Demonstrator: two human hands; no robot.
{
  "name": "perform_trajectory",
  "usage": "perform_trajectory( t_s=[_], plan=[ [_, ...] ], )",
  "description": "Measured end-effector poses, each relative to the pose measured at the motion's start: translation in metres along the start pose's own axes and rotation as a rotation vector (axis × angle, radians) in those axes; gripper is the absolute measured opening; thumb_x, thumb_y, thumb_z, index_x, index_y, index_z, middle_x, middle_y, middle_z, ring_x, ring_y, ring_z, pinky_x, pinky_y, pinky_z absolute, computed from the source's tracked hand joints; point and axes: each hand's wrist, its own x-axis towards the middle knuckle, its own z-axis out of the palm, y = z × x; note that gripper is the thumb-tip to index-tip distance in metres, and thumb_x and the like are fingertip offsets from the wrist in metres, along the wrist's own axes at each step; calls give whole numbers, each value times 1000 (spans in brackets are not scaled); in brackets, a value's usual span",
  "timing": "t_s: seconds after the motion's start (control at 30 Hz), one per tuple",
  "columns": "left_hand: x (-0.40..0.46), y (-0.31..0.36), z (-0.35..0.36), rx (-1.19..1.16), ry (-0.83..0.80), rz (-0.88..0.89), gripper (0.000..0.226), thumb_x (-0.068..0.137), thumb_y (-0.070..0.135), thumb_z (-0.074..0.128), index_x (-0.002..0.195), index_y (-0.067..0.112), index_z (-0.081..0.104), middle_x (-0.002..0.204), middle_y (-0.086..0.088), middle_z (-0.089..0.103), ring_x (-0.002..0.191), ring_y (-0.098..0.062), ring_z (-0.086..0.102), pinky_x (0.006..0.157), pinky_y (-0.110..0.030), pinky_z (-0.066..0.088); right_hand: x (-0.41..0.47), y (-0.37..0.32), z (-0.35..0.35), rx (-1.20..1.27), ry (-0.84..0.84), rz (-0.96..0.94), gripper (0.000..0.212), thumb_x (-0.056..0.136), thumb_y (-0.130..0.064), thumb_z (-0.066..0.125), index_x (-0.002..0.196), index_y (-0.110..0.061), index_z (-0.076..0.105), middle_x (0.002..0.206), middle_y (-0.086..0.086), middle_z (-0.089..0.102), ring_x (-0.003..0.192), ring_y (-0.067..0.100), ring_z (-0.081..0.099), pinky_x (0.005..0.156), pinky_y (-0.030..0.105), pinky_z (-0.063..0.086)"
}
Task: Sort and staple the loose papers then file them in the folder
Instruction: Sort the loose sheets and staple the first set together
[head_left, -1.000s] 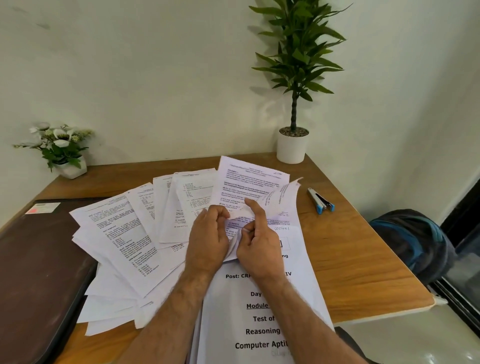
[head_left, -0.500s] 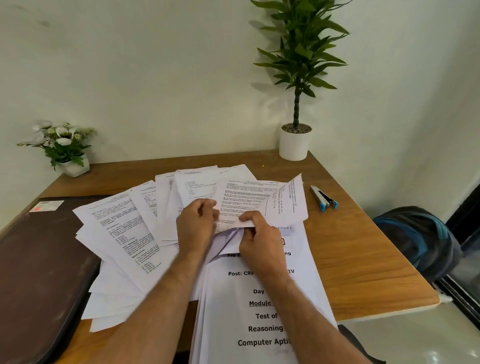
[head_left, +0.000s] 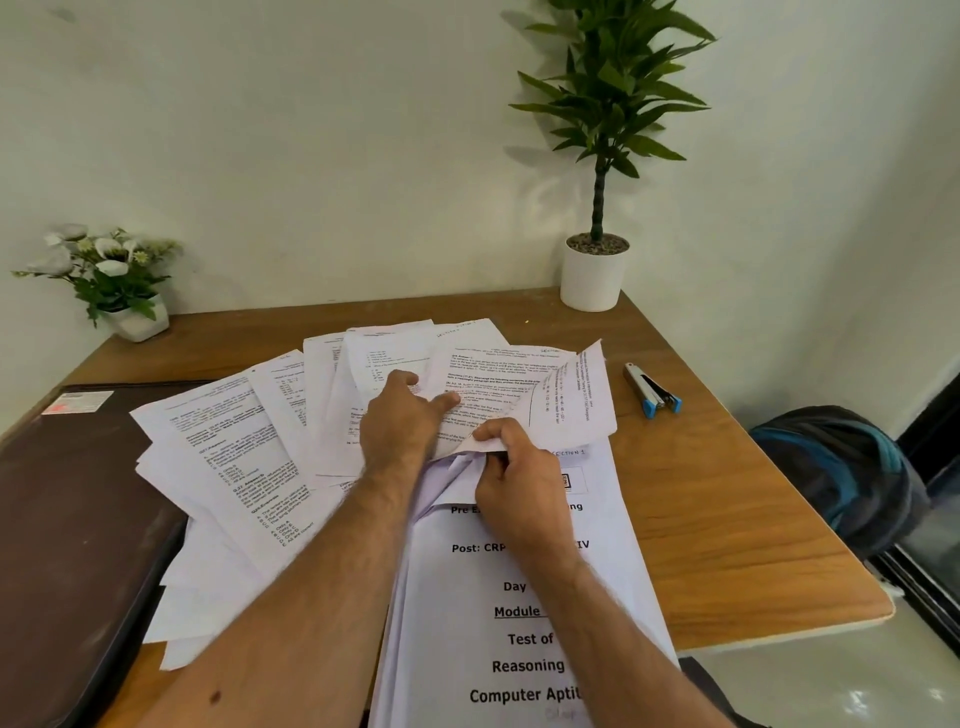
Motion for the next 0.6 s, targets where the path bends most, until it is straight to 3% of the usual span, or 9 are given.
perform_trajectory(
  t_s=[0.1, 0.2, 0.33, 0.47, 0.6],
  plan=[
    [-5, -6, 5, -9, 21, 36, 59, 82, 48, 79, 129, 24, 54, 86, 12, 65, 103, -23, 68, 79, -33, 42, 2, 1, -2, -11, -10, 27, 32, 93, -6, 48, 106, -33, 59, 93, -3, 70, 81, 13, 64, 61, 13, 49],
    [-8, -11, 8, -2, 50, 58, 59, 81, 51, 79, 128, 24, 56, 97, 9, 65, 104, -23, 67, 80, -33, 43, 7, 4, -5, -68, -23, 34, 33, 90, -5, 48, 104, -30, 64, 89, -1, 70, 82, 17, 64, 73, 33, 56],
    [-4, -15, 11, 95, 67, 88, 67, 77, 58, 79, 132, 23, 59, 127, 1, 62, 112, -25, 64, 90, -39, 48, 13, 9, -7, -108, -28, 44, 31, 90, -8, 49, 105, -29, 66, 97, 1, 72, 91, 18, 64, 79, 35, 56],
    [7, -8, 8, 101, -37, 61, 65, 75, 57, 82, 127, 24, 62, 125, 2, 66, 113, -23, 64, 88, -36, 47, 17, 12, -8, -115, -4, 35, 30, 90, -8, 49, 105, -29, 66, 89, 2, 72, 79, 17, 64, 71, 36, 57],
    [15, -12, -1, -85, -142, -91, 48, 68, 44, 91, 104, 23, 67, 111, 2, 72, 102, -21, 66, 94, -37, 51, 12, 19, -5, -109, -11, 42, 31, 88, -7, 51, 103, -31, 65, 80, 0, 71, 73, 18, 65, 68, 37, 56]
  ],
)
